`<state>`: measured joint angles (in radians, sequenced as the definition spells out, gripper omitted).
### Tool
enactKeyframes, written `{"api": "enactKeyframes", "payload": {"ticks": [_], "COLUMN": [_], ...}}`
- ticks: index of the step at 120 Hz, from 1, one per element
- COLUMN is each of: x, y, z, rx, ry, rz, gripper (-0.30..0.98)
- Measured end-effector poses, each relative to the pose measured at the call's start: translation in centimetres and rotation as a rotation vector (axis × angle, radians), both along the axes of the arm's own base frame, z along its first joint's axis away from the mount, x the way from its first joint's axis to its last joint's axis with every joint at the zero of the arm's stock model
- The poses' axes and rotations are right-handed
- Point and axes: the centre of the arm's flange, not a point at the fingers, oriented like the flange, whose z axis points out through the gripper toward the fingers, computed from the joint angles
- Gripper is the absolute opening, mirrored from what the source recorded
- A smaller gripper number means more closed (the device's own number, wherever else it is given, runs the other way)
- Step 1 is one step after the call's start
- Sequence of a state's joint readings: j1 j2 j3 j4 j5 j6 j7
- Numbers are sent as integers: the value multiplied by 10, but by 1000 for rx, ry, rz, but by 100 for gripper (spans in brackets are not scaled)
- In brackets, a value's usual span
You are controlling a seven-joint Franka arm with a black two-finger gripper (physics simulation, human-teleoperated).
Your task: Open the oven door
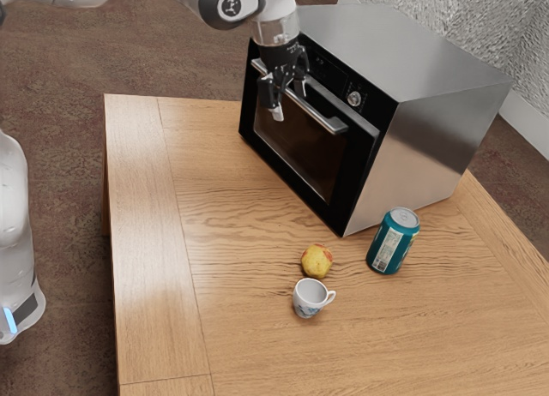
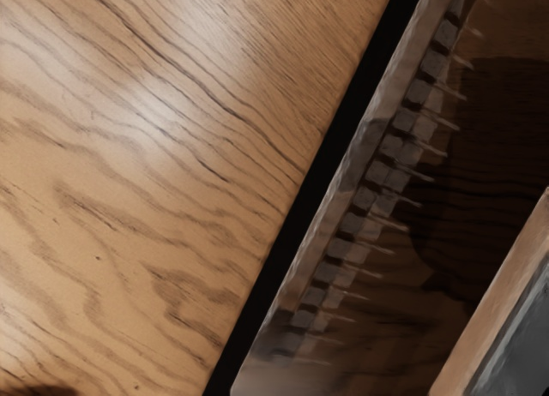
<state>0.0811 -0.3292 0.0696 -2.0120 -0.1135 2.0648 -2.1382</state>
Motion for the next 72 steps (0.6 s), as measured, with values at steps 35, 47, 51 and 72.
{"api": "enactKeyframes", "payload": {"ticks": [35, 47, 51, 72], "x": [-29, -41, -45, -79], "y": [20, 28, 32, 77], "z": [-3, -6, -8, -17], "rx": [-16, -29, -38, -94], "ry": [-7, -8, -8, -19], "rz": [41, 57, 66, 156], "gripper": [69, 69, 69, 69]}}
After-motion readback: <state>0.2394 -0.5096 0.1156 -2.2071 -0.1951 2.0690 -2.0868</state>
